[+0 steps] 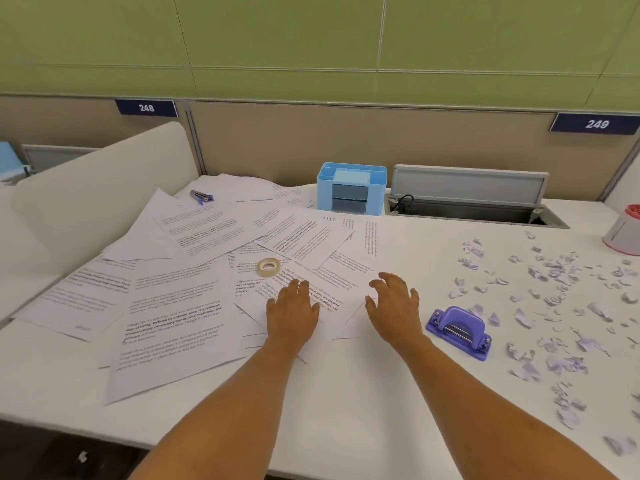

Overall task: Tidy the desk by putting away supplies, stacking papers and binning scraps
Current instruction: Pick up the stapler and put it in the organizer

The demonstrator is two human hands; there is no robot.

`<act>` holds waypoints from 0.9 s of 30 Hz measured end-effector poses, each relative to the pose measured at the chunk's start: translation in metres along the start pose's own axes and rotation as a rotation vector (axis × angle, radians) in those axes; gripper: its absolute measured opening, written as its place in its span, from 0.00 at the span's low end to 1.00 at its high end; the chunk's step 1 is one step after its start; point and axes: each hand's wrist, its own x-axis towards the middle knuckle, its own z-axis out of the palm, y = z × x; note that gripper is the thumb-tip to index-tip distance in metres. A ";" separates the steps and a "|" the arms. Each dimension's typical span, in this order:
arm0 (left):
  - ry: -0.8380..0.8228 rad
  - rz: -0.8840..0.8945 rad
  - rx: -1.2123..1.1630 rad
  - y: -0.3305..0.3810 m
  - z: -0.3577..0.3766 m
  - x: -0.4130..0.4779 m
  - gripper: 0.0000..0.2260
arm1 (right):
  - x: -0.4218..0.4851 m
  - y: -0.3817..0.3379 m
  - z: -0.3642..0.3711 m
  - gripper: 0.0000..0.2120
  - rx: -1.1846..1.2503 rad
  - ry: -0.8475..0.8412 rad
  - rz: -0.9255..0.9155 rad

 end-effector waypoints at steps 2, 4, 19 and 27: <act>0.012 -0.025 -0.007 -0.008 -0.004 0.005 0.23 | 0.008 -0.001 0.000 0.18 0.014 -0.018 -0.016; 0.026 -0.053 -0.023 -0.018 -0.008 0.011 0.23 | 0.018 -0.005 0.001 0.18 0.014 -0.049 -0.053; 0.080 -0.254 0.011 -0.177 -0.037 0.089 0.22 | 0.128 -0.121 0.047 0.19 0.009 -0.198 -0.280; 0.063 -0.204 -0.013 -0.278 -0.037 0.170 0.22 | 0.207 -0.227 0.087 0.19 0.034 -0.176 -0.305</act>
